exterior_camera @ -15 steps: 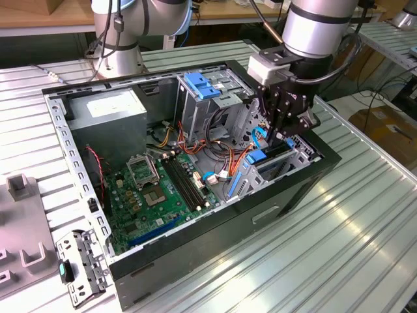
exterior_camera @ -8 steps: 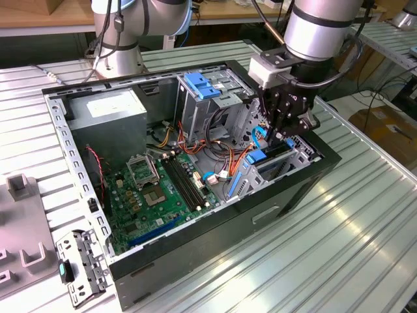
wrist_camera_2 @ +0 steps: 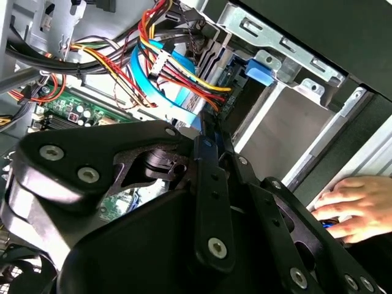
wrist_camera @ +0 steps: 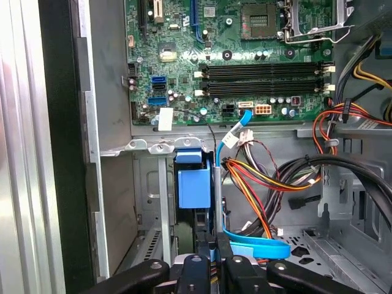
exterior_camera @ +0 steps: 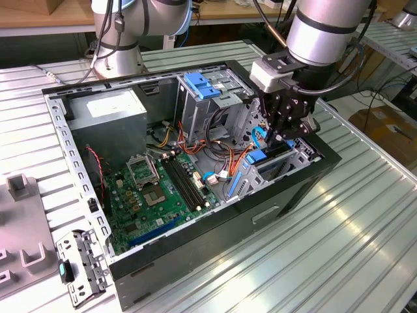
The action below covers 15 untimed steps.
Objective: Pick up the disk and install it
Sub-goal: 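Insert the second disk wire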
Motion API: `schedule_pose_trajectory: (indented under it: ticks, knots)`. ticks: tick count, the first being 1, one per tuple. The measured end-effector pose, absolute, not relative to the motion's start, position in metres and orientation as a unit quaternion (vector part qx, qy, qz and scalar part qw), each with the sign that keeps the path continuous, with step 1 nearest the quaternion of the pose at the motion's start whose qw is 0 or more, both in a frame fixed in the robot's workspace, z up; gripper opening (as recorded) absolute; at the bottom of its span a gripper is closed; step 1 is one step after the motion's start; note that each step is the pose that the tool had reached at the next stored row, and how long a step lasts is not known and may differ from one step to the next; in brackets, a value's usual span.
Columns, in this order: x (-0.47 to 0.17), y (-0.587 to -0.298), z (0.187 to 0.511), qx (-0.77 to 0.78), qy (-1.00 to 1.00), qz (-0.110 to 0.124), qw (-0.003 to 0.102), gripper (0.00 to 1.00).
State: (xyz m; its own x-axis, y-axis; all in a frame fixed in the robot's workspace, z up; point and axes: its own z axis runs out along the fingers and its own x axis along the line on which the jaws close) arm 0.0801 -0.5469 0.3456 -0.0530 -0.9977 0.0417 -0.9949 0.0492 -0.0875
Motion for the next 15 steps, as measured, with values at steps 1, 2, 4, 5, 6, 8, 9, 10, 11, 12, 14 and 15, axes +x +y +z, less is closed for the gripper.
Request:
schedule_pose_trajectory:
  ticks: [1,2,4,5,6,8,9,10,11,12,14,15]
  knots:
    - [0.0801,-0.5475,0.3454,-0.688,0.724,-0.046,0.015,0.16]
    - [0.0802,-0.5483,0.3455,-0.688,0.724,-0.045,0.016,0.16]
    - [0.0801,-0.5491,0.3456,-0.688,0.724,-0.042,0.019,0.16]
    - [0.0801,-0.5491,0.3455,-0.688,0.724,-0.04,0.021,0.16]
    - [0.0801,-0.5491,0.3454,-0.688,0.725,-0.039,0.022,0.16]
    - [0.0802,-0.5491,0.3449,-0.688,0.725,-0.038,0.023,0.16]
    - [0.0802,-0.5491,0.3446,-0.688,0.725,-0.038,0.023,0.16]
    - [0.0801,-0.5491,0.344,-0.688,0.725,-0.037,0.023,0.16]
    - [0.0802,-0.5491,0.3435,-0.688,0.725,-0.037,0.023,0.16]
    - [0.0802,-0.5491,0.3429,-0.688,0.725,-0.037,0.024,0.16]
    - [0.0801,-0.5494,0.3417,-0.688,0.725,-0.037,0.024,0.16]
    - [0.0801,-0.5495,0.3411,-0.688,0.725,-0.037,0.024,0.16]
